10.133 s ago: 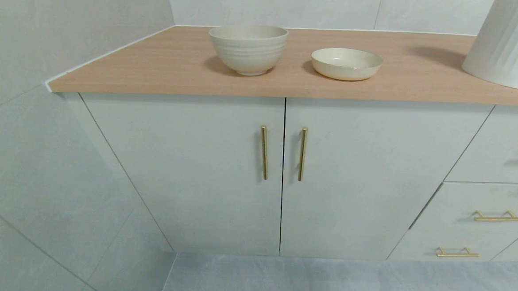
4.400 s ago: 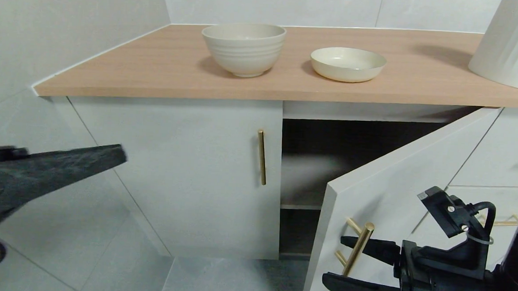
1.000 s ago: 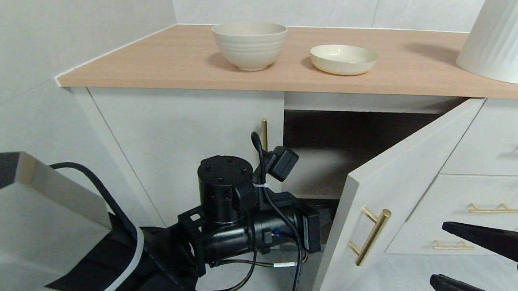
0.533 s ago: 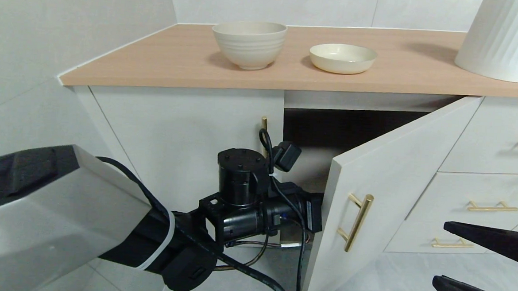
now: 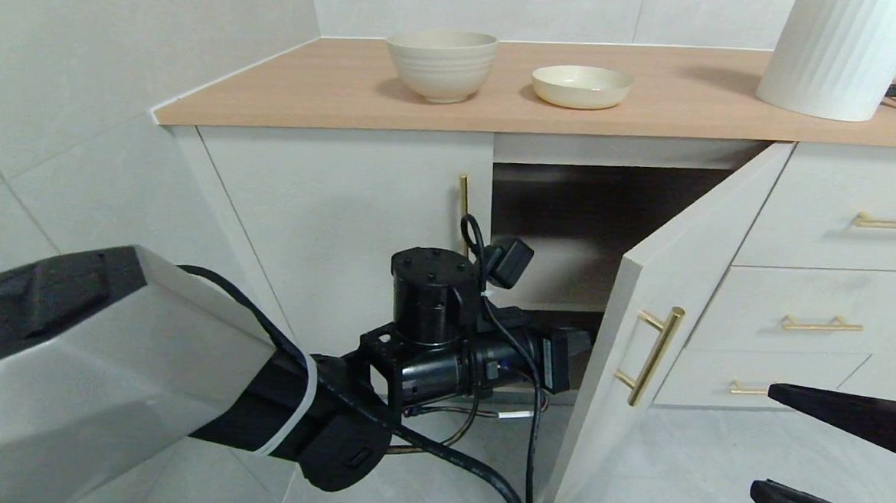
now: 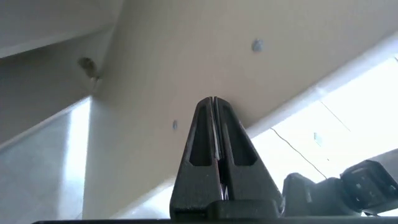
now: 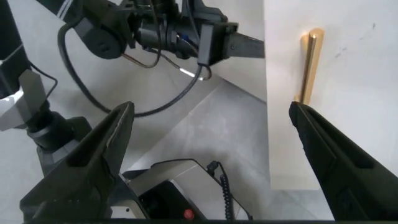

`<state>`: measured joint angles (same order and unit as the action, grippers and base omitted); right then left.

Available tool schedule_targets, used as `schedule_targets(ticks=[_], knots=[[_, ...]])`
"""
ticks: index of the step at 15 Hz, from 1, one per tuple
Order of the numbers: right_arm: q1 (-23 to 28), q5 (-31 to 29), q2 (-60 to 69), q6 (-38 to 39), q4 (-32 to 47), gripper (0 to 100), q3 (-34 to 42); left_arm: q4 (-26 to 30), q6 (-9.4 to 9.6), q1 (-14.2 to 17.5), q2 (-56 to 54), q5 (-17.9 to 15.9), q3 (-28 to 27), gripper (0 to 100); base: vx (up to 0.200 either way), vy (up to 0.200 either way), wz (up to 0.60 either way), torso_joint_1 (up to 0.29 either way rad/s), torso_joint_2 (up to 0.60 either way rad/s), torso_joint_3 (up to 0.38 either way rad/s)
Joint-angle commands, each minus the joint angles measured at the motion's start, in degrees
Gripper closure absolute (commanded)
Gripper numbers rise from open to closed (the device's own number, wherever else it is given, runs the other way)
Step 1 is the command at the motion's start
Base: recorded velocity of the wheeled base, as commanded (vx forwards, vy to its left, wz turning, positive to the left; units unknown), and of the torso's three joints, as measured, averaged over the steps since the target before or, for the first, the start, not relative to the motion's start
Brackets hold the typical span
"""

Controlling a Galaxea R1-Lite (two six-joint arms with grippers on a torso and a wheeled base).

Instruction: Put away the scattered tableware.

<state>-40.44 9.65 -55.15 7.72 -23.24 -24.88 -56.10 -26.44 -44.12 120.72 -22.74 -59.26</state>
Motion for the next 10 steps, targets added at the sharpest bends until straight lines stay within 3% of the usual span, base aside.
schedule_targets(ticks=[1,5,10], knots=[[0.0,0.0,-0.1,0.0,0.0,0,0.0,0.3,-0.01,0.2,2.3,0.1,-1.9,100,0.0,0.0,0.0,0.0,0.0,0.0],[-0.5,2.0,0.0,0.0,0.0,0,0.0,1.0,-0.1,-0.8,2.5,0.2,-3.0,100,0.0,0.0,0.0,0.0,0.0,0.0],[-0.5,9.5,3.0,-0.1,-0.1,0,0.5,1.1,-0.1,-13.5,0.6,1.4,-4.5,100,0.0,0.0,0.0,0.0,0.0,0.0]])
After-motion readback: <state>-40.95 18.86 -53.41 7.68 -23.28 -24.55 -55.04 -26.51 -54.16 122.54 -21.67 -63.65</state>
